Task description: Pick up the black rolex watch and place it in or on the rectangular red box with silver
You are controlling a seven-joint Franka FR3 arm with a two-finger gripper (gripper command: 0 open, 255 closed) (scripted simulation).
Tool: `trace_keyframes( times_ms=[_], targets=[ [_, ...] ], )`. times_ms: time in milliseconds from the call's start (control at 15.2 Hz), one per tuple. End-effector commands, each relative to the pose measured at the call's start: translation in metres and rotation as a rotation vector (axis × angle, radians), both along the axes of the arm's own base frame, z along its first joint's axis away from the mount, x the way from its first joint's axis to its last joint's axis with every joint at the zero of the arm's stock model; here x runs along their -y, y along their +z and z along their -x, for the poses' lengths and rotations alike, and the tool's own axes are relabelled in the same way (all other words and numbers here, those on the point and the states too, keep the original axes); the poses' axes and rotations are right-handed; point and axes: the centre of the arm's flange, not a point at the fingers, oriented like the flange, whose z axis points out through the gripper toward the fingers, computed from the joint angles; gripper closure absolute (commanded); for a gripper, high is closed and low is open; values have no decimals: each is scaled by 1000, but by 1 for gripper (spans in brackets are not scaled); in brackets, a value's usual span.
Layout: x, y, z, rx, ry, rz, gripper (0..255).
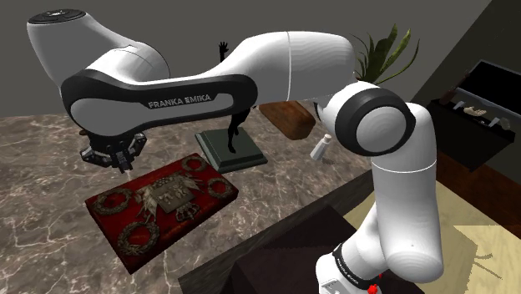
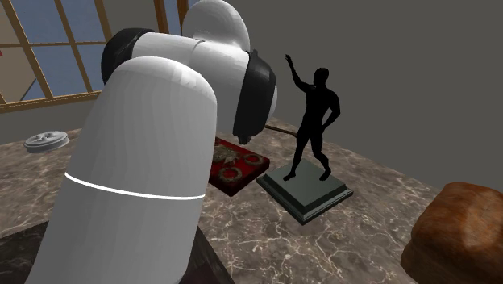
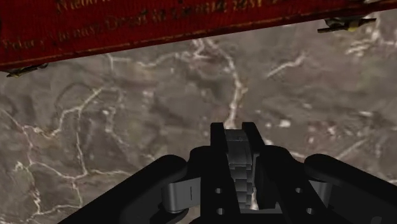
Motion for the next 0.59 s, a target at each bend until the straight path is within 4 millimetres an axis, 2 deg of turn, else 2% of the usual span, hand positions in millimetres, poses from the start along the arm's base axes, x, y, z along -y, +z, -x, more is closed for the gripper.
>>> trace_keyframes(
  times_ms=[0, 330, 528],
  targets=[
    [0, 0, 0, 0, 0, 0, 255],
    [0, 0, 0, 0, 0, 0, 255],
    [0, 16, 0, 0, 0, 0, 255]
  ],
)
